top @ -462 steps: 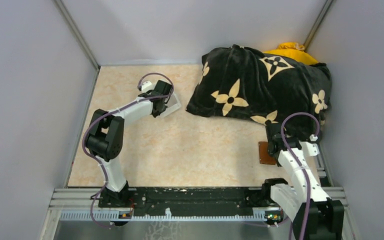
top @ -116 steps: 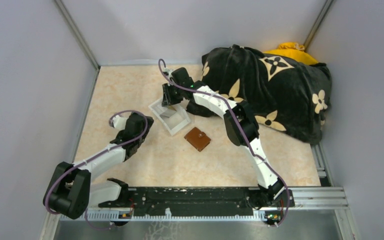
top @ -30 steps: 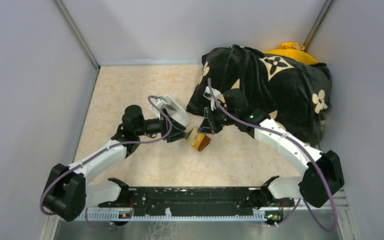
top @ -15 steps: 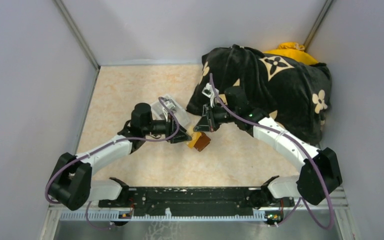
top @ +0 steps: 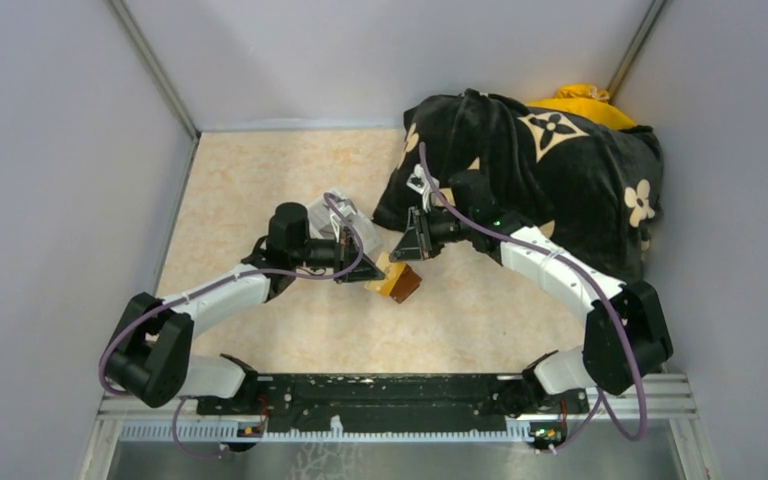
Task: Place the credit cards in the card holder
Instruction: Pick up the credit card from the storage box.
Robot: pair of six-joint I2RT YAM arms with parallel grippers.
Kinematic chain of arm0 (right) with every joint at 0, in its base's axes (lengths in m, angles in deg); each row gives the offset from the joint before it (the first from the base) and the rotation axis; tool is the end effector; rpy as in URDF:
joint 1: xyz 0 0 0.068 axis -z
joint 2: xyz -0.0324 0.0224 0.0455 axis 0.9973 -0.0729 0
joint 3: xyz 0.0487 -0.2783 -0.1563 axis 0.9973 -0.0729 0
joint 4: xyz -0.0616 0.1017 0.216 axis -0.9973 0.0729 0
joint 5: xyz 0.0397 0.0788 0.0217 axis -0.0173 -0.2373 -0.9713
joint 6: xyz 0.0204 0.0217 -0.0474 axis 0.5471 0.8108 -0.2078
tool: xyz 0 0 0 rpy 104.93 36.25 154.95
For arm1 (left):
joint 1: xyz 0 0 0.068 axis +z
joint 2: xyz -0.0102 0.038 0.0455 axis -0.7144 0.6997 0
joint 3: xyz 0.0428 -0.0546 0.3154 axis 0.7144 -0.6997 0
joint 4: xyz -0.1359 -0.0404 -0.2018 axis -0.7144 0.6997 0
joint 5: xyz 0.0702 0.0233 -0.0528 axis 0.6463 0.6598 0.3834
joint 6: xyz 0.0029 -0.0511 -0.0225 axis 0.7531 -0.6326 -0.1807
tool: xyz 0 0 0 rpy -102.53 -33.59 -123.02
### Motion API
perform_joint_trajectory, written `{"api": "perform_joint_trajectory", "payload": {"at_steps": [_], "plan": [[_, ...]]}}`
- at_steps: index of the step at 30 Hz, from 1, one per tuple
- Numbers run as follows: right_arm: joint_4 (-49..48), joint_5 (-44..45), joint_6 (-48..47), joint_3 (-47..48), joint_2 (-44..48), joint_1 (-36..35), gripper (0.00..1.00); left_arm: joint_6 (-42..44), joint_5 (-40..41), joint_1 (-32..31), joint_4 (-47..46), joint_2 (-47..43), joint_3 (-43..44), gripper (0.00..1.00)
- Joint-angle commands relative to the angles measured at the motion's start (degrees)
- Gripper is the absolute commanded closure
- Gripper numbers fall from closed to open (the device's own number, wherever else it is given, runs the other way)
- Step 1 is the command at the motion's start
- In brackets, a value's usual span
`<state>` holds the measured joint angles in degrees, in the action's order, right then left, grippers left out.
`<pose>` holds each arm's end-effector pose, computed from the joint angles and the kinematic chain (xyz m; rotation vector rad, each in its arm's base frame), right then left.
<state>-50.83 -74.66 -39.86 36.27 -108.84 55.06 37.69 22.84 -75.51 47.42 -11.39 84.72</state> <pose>0.2246 0.1659 0.3368 -0.6999 2.1922 1.3482 0.2036 -0.1539 0.2884 0.8909 1.8251 -1.4831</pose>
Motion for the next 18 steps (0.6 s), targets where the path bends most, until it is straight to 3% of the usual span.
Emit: {"api": "perform_joint_trajectory", "payload": {"at_steps": [1, 4, 7, 11, 18], "plan": [[-4.0, 1.5, 0.6, 1.0, 0.5, 2.4, 0.85, 0.7, -1.9, -0.3, -1.5, 0.0, 1.3, 1.0], [-3.5, 7.8, 0.0, 0.7, 2.6, 2.5, 0.68, -0.5, 1.1, -0.3, -2.3, -0.4, 1.1, 1.0], [-5.0, 13.4, 0.0, -0.9, 5.7, 2.5, 0.57, -3.1, 6.0, -0.4, -4.7, -0.6, 0.5, 1.0], [-8.9, 19.8, 1.6, -5.7, 10.3, 2.5, 0.51, -11.3, 15.5, -0.8, -13.2, -1.1, -3.0, 1.0], [-22.8, 21.1, 7.5, -16.5, 13.0, 2.5, 0.51, -27.0, 32.8, -4.5, -28.0, -0.1, -10.0, 1.0]]}}
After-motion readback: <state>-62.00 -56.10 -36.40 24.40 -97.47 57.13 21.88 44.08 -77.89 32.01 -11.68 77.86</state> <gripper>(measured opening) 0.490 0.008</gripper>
